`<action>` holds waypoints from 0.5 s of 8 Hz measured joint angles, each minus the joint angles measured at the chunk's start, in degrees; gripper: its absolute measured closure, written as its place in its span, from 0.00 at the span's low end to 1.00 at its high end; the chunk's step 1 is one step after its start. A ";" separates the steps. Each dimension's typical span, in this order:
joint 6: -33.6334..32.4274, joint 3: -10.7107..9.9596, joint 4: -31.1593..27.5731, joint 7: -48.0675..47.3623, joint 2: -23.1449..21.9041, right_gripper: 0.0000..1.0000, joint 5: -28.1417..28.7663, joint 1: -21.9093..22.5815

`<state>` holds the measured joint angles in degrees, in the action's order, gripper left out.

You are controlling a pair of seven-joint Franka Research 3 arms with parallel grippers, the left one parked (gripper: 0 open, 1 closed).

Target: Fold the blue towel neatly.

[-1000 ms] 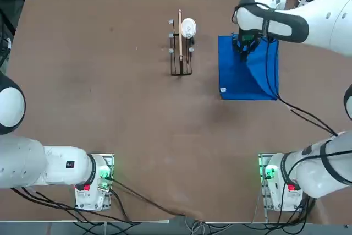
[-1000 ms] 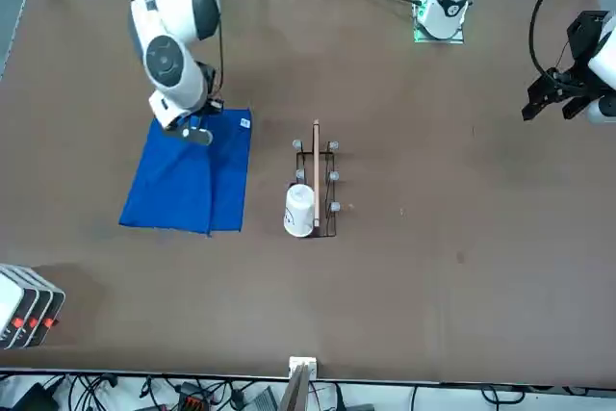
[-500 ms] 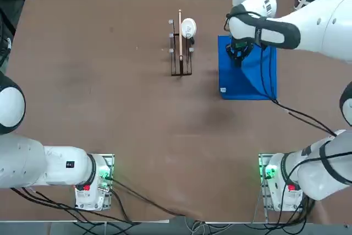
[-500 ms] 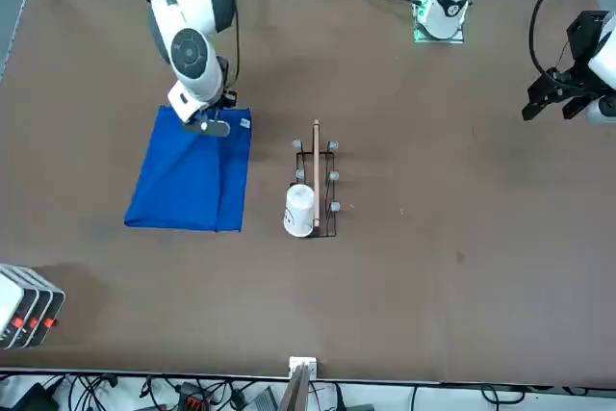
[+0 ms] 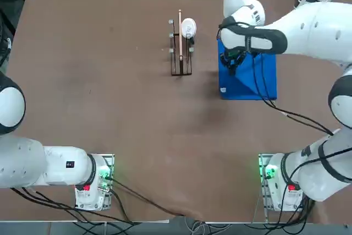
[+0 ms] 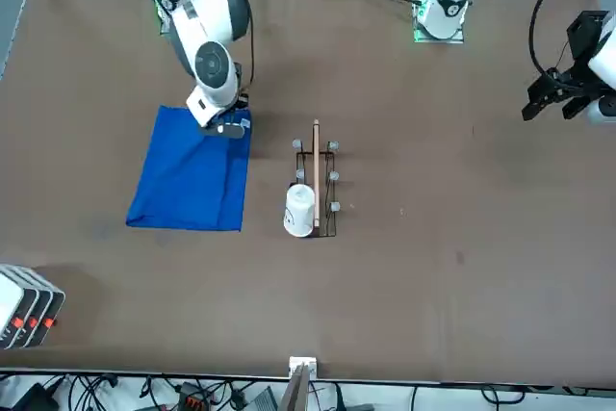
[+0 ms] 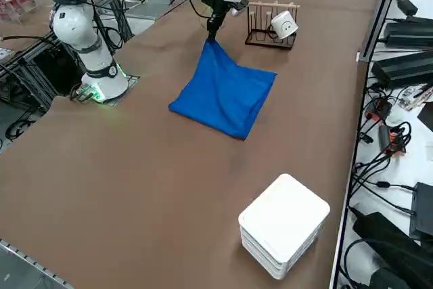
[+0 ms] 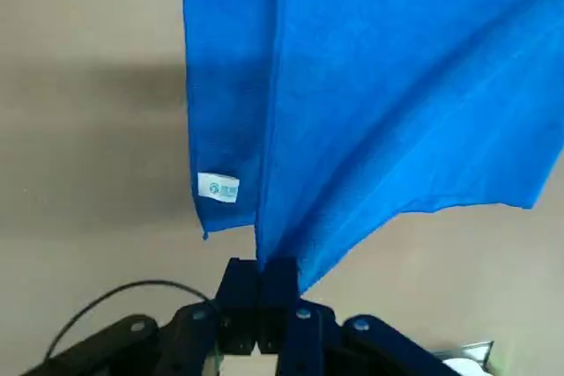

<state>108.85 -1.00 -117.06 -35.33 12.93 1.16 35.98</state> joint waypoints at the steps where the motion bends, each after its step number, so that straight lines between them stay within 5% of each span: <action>1: 0.13 0.01 0.00 -0.01 0.52 0.98 0.69 1.20; 4: 0.16 0.04 0.00 -0.62 1.75 0.98 1.06 4.52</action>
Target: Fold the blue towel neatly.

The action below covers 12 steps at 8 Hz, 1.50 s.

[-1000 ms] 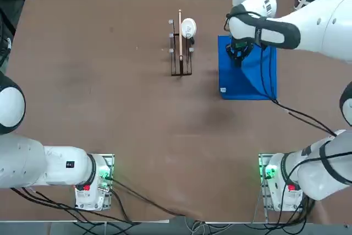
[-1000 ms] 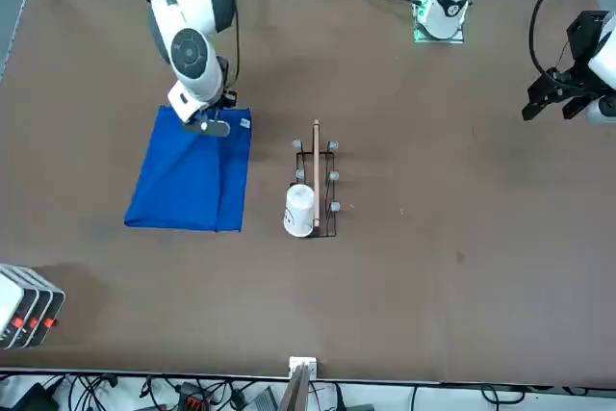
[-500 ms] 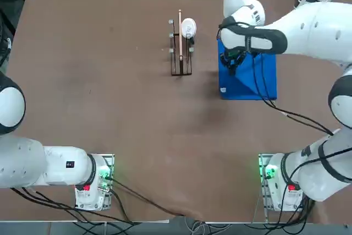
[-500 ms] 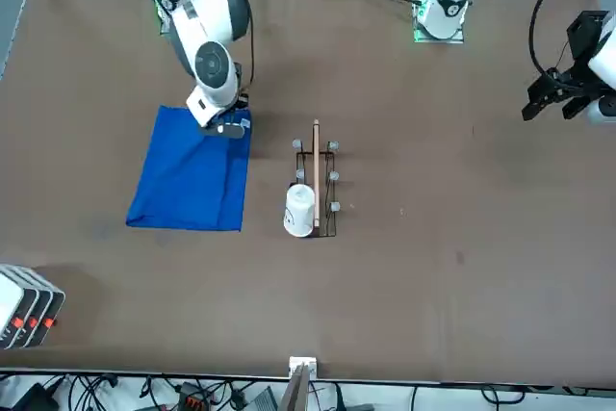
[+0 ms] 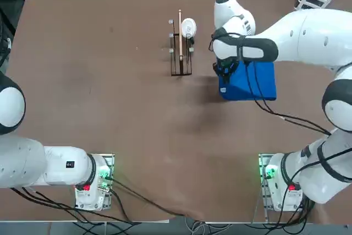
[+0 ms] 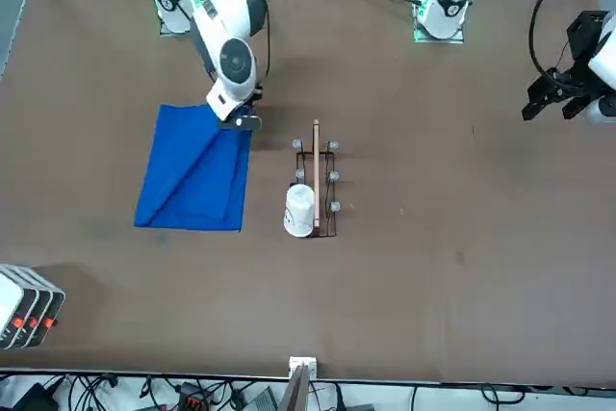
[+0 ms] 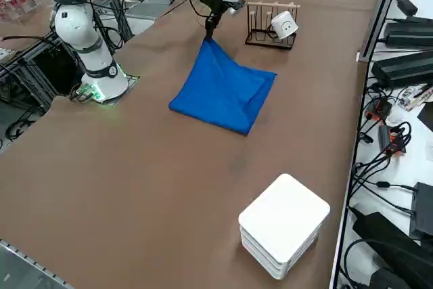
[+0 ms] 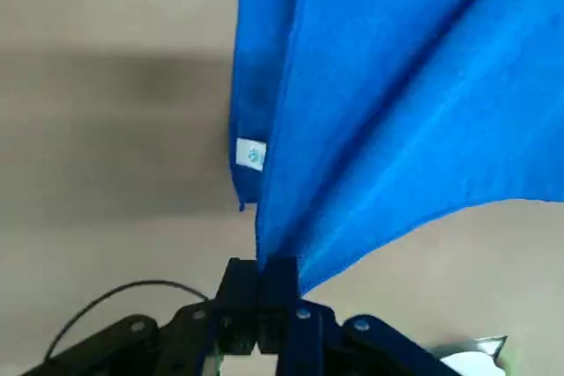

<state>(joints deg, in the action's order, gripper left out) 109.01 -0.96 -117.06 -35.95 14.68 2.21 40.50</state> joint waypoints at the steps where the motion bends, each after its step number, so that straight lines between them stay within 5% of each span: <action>1: 0.00 0.00 0.00 -0.09 0.71 0.98 0.00 0.57; 12: 4.59 0.01 0.09 -2.20 6.70 0.94 0.04 3.59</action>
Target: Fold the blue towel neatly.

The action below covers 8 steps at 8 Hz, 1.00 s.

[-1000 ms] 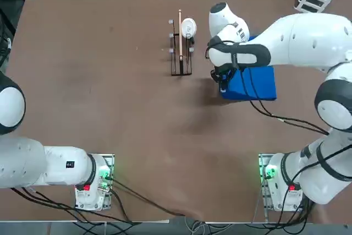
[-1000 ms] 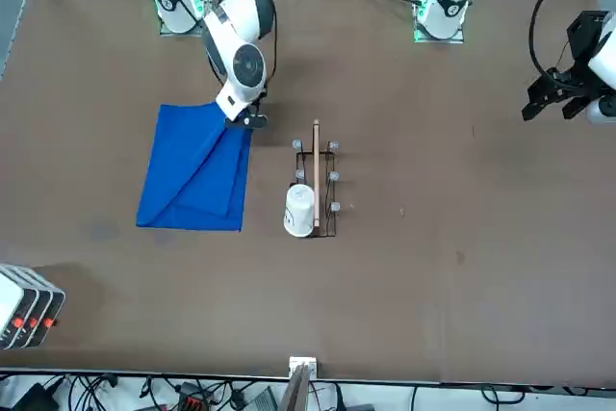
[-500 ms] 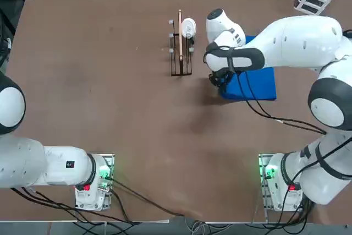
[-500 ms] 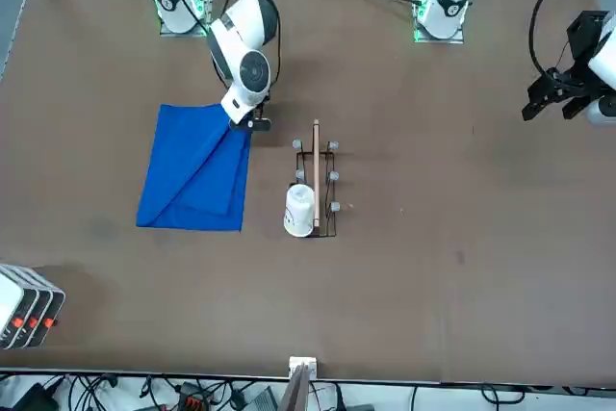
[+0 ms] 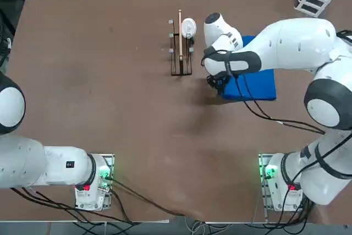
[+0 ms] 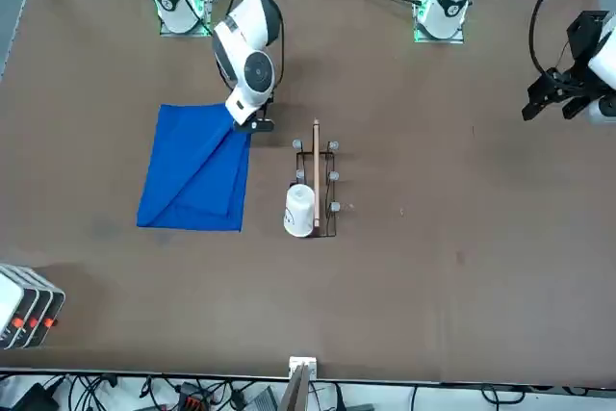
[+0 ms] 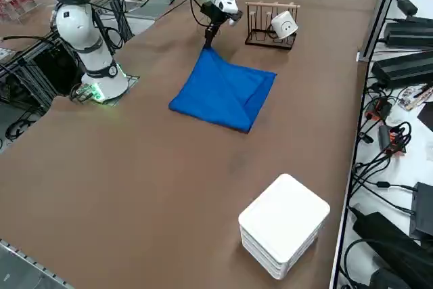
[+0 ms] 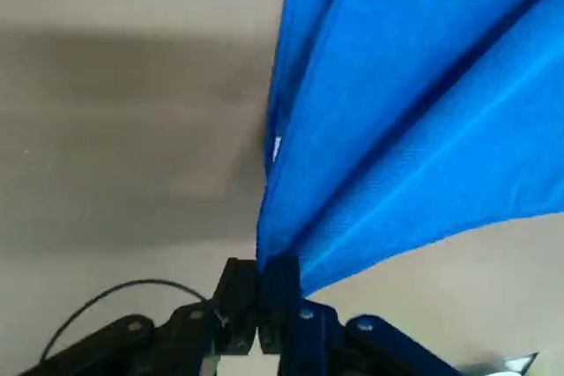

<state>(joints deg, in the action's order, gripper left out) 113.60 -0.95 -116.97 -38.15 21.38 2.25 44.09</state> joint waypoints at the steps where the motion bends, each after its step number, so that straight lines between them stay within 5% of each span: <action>1: 0.10 0.00 0.00 -0.10 0.37 0.88 0.00 0.35; 6: 0.26 -0.88 4.02 -4.79 0.65 0.01 0.02 0.25; 8: 0.24 -2.85 8.37 -7.13 0.61 0.00 -0.05 -2.72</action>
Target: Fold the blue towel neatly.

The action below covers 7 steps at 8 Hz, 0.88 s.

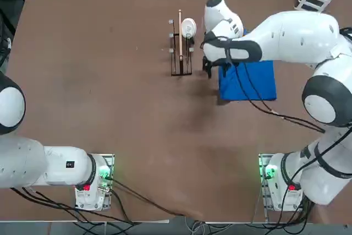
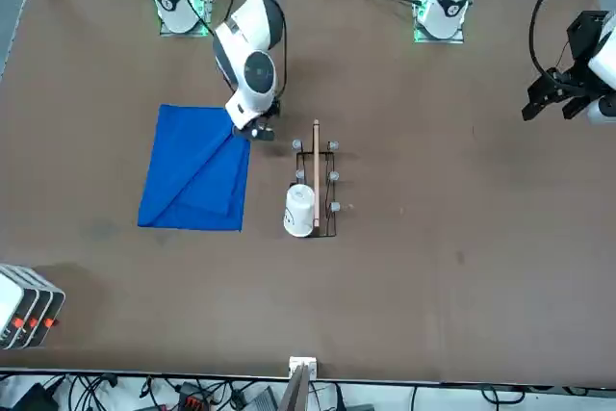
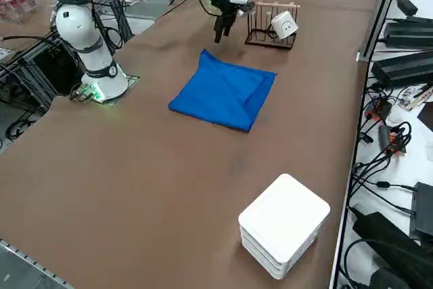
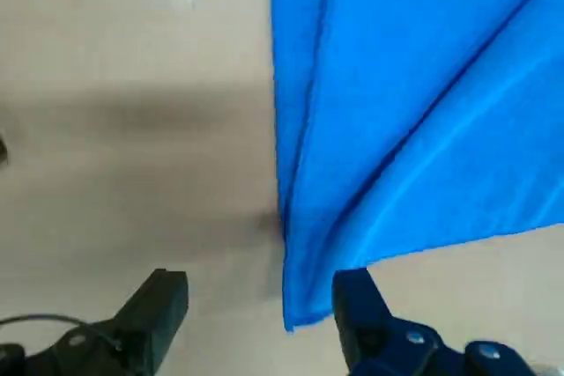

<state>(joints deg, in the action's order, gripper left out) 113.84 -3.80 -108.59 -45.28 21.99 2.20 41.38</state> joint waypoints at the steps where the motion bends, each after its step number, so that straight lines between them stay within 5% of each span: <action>1: 0.03 -1.02 2.10 -0.72 0.04 0.01 0.00 -2.99; 4: 0.23 -1.93 8.52 -9.34 3.13 0.12 0.06 -11.31; 7: 5.88 -1.91 14.52 -20.38 11.19 0.18 0.12 -13.28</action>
<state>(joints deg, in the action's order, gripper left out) 119.71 -5.72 -94.07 -65.66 33.18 2.32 28.09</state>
